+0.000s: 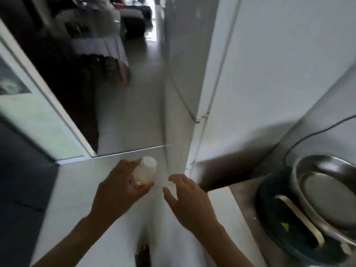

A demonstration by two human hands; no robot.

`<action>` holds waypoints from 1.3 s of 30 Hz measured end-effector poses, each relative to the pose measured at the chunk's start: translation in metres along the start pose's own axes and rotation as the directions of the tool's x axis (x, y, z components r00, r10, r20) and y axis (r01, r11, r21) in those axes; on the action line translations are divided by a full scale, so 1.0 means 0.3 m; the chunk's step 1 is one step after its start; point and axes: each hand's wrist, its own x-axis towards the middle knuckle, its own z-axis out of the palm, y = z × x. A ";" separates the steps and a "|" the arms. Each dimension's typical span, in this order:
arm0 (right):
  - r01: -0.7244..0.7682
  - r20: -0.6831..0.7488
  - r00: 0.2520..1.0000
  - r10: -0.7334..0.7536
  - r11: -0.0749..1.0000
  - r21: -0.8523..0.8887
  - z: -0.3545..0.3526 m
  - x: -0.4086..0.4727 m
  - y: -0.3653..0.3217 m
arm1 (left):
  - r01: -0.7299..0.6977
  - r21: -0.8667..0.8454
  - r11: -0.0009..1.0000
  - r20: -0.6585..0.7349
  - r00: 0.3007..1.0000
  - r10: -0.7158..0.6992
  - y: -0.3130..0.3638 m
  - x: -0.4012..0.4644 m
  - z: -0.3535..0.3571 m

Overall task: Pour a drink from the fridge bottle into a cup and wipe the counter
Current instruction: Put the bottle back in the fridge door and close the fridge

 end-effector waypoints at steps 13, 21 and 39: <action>0.649 0.386 0.677 -0.627 0.756 0.089 0.626 0.590 -1.181 | 0.659 0.025 0.751 -0.568 0.628 -0.532 -0.897 -0.349 -0.737; 0.776 0.493 0.507 -0.708 0.623 0.097 1.020 0.808 -1.884 | 0.849 0.108 0.518 -0.672 0.446 -0.591 -1.295 -0.474 -1.118; -0.640 0.968 0.196 -0.159 0.727 0.249 1.821 1.356 -2.392 | 0.949 -0.257 0.185 -0.775 -0.088 -0.625 -1.752 -0.145 -1.257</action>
